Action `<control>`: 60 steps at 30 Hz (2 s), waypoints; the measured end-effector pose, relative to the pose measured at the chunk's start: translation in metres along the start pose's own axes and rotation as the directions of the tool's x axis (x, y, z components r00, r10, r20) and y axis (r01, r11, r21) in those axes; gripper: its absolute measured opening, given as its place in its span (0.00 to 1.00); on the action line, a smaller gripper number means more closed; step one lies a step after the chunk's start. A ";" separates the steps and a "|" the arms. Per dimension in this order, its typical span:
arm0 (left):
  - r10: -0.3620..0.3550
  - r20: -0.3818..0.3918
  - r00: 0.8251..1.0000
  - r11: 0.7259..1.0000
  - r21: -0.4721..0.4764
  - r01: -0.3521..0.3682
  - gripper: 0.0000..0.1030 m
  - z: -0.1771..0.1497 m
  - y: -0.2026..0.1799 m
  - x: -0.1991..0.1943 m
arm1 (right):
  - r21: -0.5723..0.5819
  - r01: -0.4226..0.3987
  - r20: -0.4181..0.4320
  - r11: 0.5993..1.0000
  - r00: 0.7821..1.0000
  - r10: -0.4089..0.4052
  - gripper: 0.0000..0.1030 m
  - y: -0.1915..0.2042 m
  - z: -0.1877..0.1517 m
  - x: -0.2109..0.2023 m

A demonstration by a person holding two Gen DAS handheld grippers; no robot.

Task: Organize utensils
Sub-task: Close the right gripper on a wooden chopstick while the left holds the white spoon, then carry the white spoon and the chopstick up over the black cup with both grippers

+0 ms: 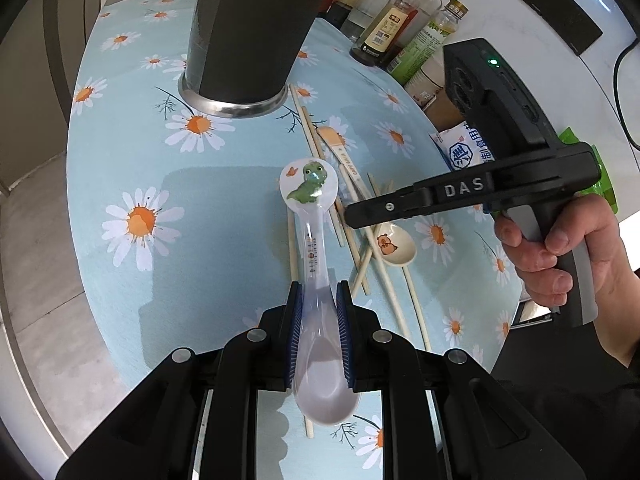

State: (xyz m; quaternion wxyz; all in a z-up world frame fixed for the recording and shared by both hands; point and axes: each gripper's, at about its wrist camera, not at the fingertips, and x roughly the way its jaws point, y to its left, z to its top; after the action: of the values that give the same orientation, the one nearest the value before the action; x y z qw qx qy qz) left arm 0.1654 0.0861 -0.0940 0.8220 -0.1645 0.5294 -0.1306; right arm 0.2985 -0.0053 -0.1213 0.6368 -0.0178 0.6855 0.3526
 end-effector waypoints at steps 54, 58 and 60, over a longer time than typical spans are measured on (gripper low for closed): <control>0.091 0.717 0.691 0.995 -0.042 -0.088 0.16 0.125 -0.058 -0.130 | -0.536 -0.009 0.674 0.844 0.599 0.433 0.06 0.080 0.041 -0.261; 0.108 0.745 0.658 0.992 -0.041 -0.117 0.16 0.135 -0.057 -0.133 | -0.523 0.010 0.709 0.852 0.559 0.429 0.06 0.079 0.057 -0.262; 0.111 0.760 0.641 0.991 -0.037 -0.127 0.16 0.141 -0.056 -0.132 | -0.513 -0.004 0.715 0.858 0.550 0.430 0.06 0.077 0.067 -0.261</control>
State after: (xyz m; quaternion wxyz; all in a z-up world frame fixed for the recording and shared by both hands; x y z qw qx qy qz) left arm 0.2380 0.1051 0.0927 0.9763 -0.1608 0.1449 -0.0007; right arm 0.3683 -0.0242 0.1494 0.8043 0.0850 0.2113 0.5489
